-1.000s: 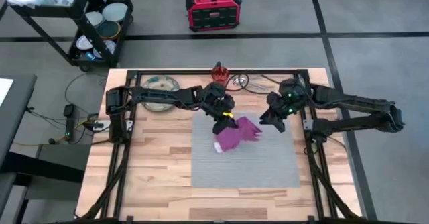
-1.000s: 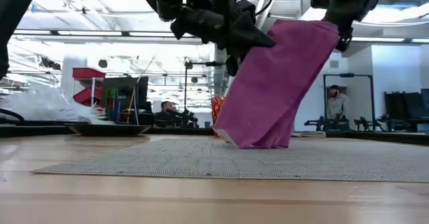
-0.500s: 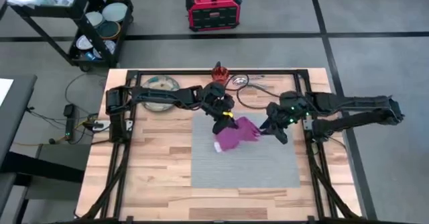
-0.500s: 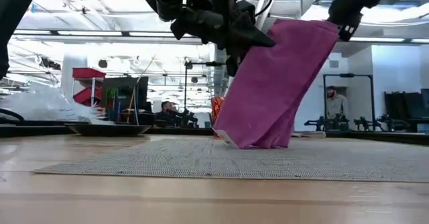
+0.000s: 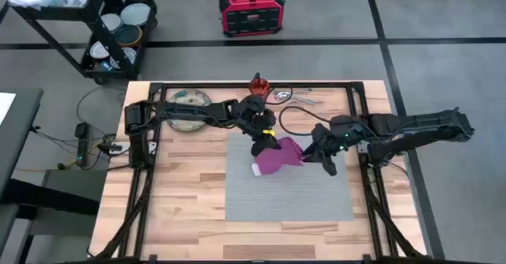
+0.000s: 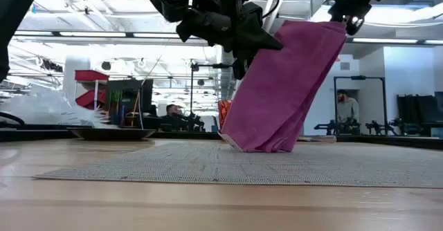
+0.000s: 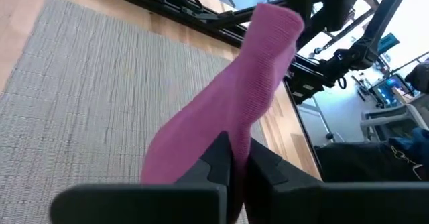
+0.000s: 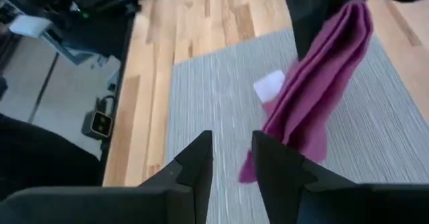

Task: Set table place
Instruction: Fold the pink table napkin

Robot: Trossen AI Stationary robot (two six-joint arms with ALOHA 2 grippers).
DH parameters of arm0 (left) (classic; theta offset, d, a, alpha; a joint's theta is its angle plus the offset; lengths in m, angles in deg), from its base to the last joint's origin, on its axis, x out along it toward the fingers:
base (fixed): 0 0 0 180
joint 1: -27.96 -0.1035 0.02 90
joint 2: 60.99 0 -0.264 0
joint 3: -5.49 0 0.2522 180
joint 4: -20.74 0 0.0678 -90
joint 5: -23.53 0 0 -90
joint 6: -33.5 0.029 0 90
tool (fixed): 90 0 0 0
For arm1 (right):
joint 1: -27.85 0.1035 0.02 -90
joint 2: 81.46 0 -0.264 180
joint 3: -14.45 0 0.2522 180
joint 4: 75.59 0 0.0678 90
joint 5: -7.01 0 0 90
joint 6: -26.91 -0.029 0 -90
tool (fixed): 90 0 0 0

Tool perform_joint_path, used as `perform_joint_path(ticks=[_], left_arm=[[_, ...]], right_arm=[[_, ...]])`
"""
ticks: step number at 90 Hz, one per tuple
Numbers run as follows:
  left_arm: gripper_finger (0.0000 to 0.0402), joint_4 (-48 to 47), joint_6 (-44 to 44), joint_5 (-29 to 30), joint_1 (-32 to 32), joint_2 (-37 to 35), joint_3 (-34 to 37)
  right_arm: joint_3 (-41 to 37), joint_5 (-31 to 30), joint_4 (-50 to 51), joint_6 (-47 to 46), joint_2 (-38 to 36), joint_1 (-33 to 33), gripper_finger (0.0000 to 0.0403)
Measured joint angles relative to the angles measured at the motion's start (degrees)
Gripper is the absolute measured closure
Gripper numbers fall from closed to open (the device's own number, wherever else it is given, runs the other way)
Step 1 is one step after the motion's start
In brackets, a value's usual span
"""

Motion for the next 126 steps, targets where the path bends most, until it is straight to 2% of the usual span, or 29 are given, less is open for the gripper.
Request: perform_joint_path(ticks=[44,62,83,91,104,126], left_arm=[[0.0401,1.04,-0.61,0.1,0.0,0.0,0.02],[0.0401,2.5,-1.49,0.11,0.02,0.0,0.02],[0.0401,2.39,-1.51,0.11,0.02,0.0,0.02],[0.0401,2.36,-1.51,0.09,0.02,0.0,0.02],[0.0401,1.71,-1.49,0.11,0.11,0.0,0.02],[0.0401,-0.08,-1.36,0.02,0.22,0.0,0.02]], right_arm=[[0.0,-4.09,0.8,2.01,5.02,-0.4,0.0312],[0.0,-3.62,-0.8,2.64,8.24,-0.68,0.0312],[0.0,-3.06,-2.85,2.18,8.37,-0.71,0.0313],[0.0,-3.02,-2.48,1.63,7.97,-1.06,0.0329],[0.0,-2.98,-1.73,1.51,6.69,-1.09,0.0393],[0.0,-2.94,0.36,1.01,4.63,-2.27,0.0402]])
